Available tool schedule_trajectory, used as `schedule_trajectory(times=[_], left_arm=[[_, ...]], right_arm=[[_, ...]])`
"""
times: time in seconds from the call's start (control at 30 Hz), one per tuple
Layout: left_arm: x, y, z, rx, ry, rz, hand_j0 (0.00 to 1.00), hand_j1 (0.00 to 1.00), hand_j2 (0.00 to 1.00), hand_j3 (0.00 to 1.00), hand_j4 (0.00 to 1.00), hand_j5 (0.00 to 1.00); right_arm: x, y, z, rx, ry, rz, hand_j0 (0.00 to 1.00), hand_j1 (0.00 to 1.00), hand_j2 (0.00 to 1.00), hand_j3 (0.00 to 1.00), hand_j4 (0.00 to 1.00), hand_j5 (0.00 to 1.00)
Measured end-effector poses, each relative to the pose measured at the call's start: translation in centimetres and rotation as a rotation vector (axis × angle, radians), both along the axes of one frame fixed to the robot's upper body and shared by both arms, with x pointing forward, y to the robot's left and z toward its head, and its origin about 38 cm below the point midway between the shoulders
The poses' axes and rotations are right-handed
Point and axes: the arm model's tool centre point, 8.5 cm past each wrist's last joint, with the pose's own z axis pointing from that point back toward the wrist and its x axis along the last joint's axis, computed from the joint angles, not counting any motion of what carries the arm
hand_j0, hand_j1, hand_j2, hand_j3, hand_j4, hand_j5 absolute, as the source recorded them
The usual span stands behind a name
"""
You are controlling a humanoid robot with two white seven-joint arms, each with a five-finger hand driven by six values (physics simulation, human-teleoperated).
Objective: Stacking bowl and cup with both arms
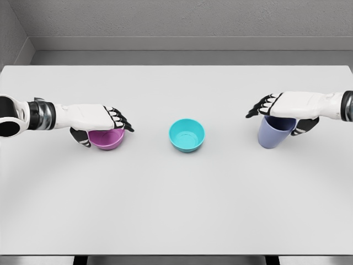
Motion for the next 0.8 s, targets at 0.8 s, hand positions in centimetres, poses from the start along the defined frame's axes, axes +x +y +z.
schedule_trajectory(times=[0.8], left_arm=[[0.04,-0.15,0.26,0.013,-0.013,-0.008,0.70,0.70,0.70,0.70,0.70,0.70]], right_arm=[[0.00,-0.27,-0.08,-0.005,0.003,-0.006,1.00,1.00,1.00,1.00,1.00,1.00]])
